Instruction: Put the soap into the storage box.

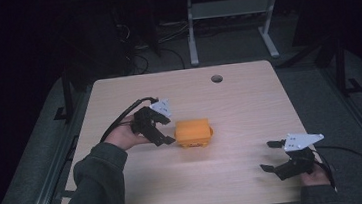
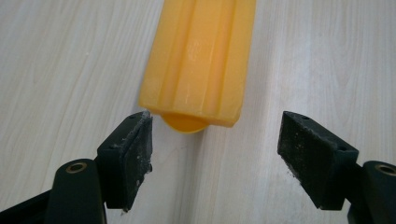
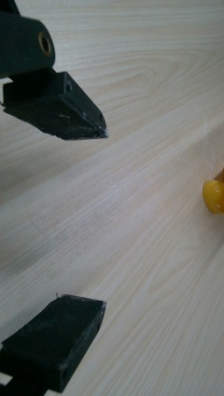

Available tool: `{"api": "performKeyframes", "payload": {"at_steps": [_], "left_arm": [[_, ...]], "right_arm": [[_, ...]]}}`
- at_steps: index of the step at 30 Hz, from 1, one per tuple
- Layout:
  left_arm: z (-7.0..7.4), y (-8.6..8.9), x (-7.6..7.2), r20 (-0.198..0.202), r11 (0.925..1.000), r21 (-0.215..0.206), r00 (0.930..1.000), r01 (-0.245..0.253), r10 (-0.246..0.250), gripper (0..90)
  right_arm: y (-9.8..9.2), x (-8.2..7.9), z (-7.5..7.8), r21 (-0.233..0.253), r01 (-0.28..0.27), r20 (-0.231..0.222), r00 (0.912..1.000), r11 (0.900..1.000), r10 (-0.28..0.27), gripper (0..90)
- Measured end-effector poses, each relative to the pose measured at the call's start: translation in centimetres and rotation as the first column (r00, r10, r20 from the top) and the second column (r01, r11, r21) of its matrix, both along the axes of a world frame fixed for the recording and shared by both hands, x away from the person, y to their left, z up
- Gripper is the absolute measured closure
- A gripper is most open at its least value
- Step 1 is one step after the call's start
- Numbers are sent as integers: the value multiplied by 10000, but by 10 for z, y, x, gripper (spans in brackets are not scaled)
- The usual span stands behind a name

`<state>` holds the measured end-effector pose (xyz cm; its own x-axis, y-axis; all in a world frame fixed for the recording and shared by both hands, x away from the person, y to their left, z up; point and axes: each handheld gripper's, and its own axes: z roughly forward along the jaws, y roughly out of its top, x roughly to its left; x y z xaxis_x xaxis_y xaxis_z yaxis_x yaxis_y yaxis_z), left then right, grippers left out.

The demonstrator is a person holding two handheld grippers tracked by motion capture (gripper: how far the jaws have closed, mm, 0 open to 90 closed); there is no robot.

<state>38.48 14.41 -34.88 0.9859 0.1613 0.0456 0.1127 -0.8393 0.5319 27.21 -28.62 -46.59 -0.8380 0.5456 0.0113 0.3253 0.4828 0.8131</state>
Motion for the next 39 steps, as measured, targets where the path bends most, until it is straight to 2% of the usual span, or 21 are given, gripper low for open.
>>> {"api": "performKeyframes", "payload": {"at_steps": [3,11,14,19,32,35,39], "left_arm": [[-1,2,-2,-33,9999,-44,9999,-117,117,260],[-2,6,-8,-265,9989,260,9988,-393,400,262],[-1,8,-10,-291,9988,186,9986,-446,452,276],[-2,17,-15,-19,9985,74,9985,-551,551,273],[-11,31,-25,-135,9966,120,9965,-821,823,259],[-14,33,-28,-172,9954,-131,9954,-947,945,255],[-15,37,-31,-160,9956,-115,9956,-925,924,255]], "right_arm": [[1,0,0,-2,-14,-13,10000,10000,14,135],[2,-1,0,-30,-34,-16,10000,10000,34,135],[2,-1,0,-42,-22,-8,10000,10000,22,135],[1,-1,0,-82,36,-29,10000,10000,-37,135],[1,-1,-1,-170,170,-65,9998,9997,-171,135],[1,-1,-1,-171,218,-65,9997,9996,-220,135],[1,-1,-2,-190,250,-120,9996,9995,-252,135]]}}
